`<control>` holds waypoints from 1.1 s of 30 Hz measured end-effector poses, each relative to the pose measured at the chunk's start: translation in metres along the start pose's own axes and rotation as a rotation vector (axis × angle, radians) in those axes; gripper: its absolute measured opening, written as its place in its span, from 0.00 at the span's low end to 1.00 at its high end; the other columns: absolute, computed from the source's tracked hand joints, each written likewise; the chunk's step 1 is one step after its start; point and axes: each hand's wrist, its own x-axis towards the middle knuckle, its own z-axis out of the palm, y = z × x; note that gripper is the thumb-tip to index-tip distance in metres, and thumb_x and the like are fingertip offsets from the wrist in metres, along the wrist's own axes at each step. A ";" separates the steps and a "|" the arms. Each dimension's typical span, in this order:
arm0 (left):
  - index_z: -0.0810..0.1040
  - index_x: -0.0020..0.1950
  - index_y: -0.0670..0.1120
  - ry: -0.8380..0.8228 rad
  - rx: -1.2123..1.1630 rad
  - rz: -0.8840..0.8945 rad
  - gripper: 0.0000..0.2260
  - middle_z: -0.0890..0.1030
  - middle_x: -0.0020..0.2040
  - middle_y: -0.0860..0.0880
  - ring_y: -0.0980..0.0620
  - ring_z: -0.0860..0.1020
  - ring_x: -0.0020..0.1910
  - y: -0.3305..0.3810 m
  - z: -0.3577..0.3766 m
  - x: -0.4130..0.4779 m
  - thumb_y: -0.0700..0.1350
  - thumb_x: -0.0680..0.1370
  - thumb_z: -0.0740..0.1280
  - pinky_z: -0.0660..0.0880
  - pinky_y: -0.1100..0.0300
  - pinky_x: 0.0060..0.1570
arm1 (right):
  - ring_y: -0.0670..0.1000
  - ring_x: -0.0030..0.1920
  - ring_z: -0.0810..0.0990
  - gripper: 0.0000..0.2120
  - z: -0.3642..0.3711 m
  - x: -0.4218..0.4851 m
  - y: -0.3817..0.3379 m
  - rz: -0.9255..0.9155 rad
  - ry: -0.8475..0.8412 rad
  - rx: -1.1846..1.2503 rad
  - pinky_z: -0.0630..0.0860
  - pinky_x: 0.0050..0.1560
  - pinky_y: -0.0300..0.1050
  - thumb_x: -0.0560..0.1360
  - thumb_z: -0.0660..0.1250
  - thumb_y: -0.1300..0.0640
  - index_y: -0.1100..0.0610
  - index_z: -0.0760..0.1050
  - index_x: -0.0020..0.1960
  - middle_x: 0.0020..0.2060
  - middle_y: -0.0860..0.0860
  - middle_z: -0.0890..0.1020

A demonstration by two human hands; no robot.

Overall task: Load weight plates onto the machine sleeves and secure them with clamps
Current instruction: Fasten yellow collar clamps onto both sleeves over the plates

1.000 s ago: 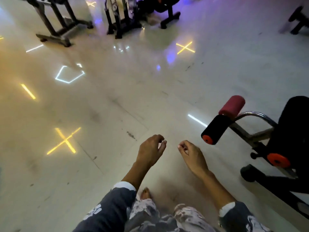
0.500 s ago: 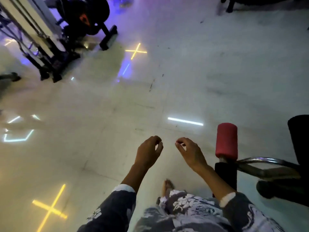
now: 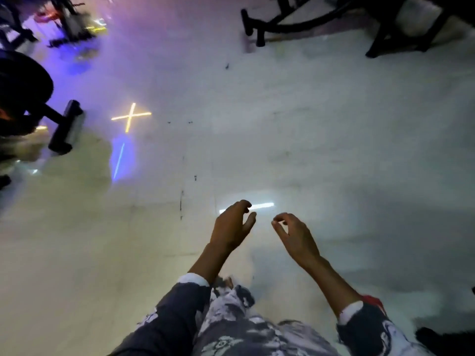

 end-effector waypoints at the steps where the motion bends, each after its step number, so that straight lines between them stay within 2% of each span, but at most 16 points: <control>1: 0.74 0.59 0.46 -0.027 0.006 0.030 0.12 0.81 0.52 0.48 0.50 0.79 0.50 -0.002 -0.004 0.037 0.50 0.78 0.63 0.74 0.58 0.47 | 0.50 0.55 0.77 0.12 -0.008 0.027 -0.004 0.030 0.030 0.008 0.70 0.51 0.38 0.78 0.61 0.51 0.55 0.74 0.57 0.58 0.52 0.79; 7: 0.75 0.58 0.46 -0.225 0.027 0.252 0.12 0.81 0.52 0.49 0.50 0.79 0.50 0.032 0.013 0.221 0.50 0.78 0.62 0.72 0.58 0.46 | 0.52 0.55 0.78 0.12 -0.069 0.158 0.012 0.200 0.233 0.052 0.72 0.53 0.43 0.78 0.60 0.51 0.56 0.74 0.57 0.57 0.52 0.79; 10: 0.76 0.56 0.46 -0.285 0.051 0.365 0.11 0.81 0.51 0.49 0.49 0.79 0.49 0.061 0.037 0.304 0.50 0.78 0.63 0.72 0.58 0.46 | 0.53 0.53 0.79 0.11 -0.107 0.227 0.036 0.240 0.326 0.074 0.72 0.49 0.40 0.78 0.60 0.52 0.56 0.75 0.54 0.54 0.53 0.80; 15: 0.76 0.54 0.47 -0.380 0.077 0.486 0.10 0.81 0.50 0.50 0.51 0.79 0.49 0.142 0.081 0.453 0.50 0.78 0.63 0.71 0.60 0.45 | 0.52 0.48 0.79 0.10 -0.209 0.338 0.087 0.348 0.425 0.135 0.72 0.46 0.42 0.79 0.60 0.52 0.56 0.75 0.50 0.51 0.53 0.81; 20: 0.76 0.50 0.47 -0.476 0.079 0.613 0.08 0.80 0.48 0.51 0.50 0.78 0.47 0.241 0.136 0.579 0.50 0.78 0.62 0.73 0.58 0.44 | 0.53 0.48 0.79 0.08 -0.314 0.413 0.136 0.458 0.582 0.198 0.74 0.49 0.46 0.78 0.61 0.53 0.56 0.75 0.47 0.48 0.52 0.81; 25: 0.76 0.51 0.47 -0.546 0.072 0.800 0.09 0.81 0.49 0.50 0.50 0.79 0.47 0.345 0.210 0.706 0.50 0.78 0.63 0.73 0.59 0.43 | 0.53 0.48 0.79 0.08 -0.418 0.500 0.203 0.514 0.709 0.173 0.74 0.50 0.46 0.78 0.61 0.53 0.57 0.76 0.48 0.48 0.52 0.81; 29: 0.76 0.50 0.46 -0.616 0.034 0.977 0.08 0.81 0.48 0.50 0.50 0.79 0.47 0.455 0.275 0.812 0.49 0.78 0.63 0.74 0.56 0.44 | 0.52 0.48 0.79 0.08 -0.519 0.565 0.263 0.600 0.903 0.195 0.75 0.52 0.48 0.78 0.61 0.53 0.57 0.76 0.47 0.48 0.50 0.81; 33: 0.76 0.49 0.45 -0.665 -0.049 1.107 0.07 0.81 0.47 0.49 0.49 0.79 0.47 0.574 0.325 0.892 0.49 0.78 0.63 0.74 0.56 0.44 | 0.54 0.49 0.79 0.09 -0.622 0.608 0.308 0.721 0.981 0.188 0.75 0.53 0.49 0.78 0.61 0.52 0.57 0.76 0.48 0.48 0.51 0.81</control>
